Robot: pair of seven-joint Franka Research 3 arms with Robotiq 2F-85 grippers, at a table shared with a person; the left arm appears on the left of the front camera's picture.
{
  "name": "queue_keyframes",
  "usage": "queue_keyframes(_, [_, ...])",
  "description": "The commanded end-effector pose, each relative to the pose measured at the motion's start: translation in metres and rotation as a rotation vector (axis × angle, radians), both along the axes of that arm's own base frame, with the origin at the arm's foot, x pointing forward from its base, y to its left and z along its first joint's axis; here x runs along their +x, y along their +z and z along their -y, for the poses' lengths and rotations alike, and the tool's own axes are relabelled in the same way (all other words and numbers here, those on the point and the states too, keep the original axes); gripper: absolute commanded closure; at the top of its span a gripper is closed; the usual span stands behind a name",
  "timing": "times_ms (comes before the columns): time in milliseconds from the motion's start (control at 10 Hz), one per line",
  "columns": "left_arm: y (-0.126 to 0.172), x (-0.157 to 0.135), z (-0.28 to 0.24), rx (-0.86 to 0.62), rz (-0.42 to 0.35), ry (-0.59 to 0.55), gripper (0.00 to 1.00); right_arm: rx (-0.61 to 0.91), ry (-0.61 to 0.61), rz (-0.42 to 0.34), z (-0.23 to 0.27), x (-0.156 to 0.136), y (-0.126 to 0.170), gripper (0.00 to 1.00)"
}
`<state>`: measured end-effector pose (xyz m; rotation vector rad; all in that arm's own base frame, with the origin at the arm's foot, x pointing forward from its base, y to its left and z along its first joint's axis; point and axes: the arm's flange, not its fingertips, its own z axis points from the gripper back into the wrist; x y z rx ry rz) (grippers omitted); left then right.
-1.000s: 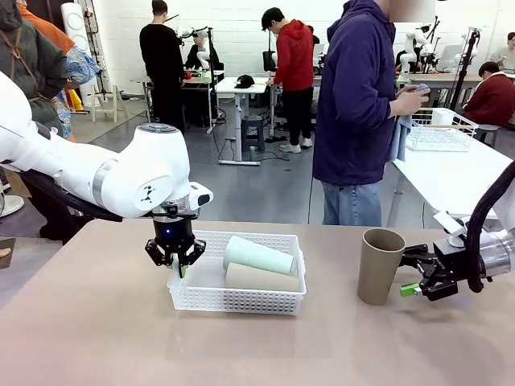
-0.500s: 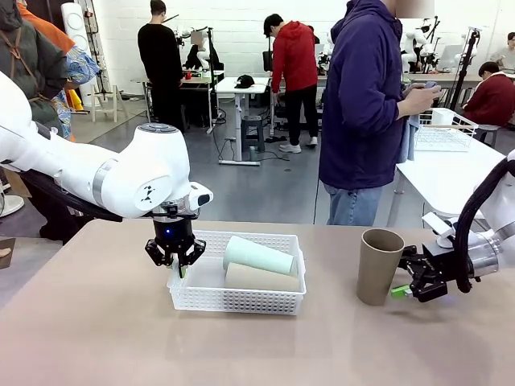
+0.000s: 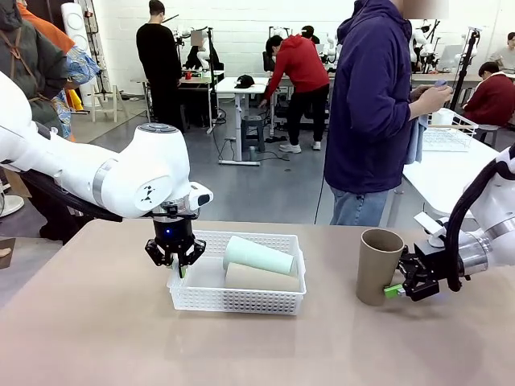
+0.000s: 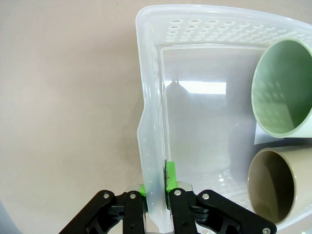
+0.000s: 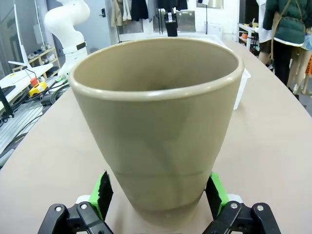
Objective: Clean and organize the cups into the basket.
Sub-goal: Pick up the Reusable plastic cup from the right side of the table and stack it inside the Organizing basket in the center of the table.
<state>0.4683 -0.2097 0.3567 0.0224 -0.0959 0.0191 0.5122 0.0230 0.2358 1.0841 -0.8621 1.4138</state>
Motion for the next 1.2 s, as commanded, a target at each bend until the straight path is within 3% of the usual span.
queue_keyframes(0, [0.0011, 0.0002, 0.0004, 0.003, 0.003, -0.008, 1.0, 0.021, 0.01, -0.016, -0.007, 0.0096, -0.0016, 0.0])
queue_keyframes(900, [0.0011, 0.0002, 0.0004, 0.003, 0.003, -0.008, 1.0, 0.106, 0.061, 0.003, -0.0162, 0.016, -0.0041, 0.0])
queue_keyframes(1100, [0.0011, 0.0002, 0.0004, 0.003, 0.003, -0.008, 1.0, 0.111, 0.075, 0.021, -0.016, 0.0157, -0.0051, 0.59])
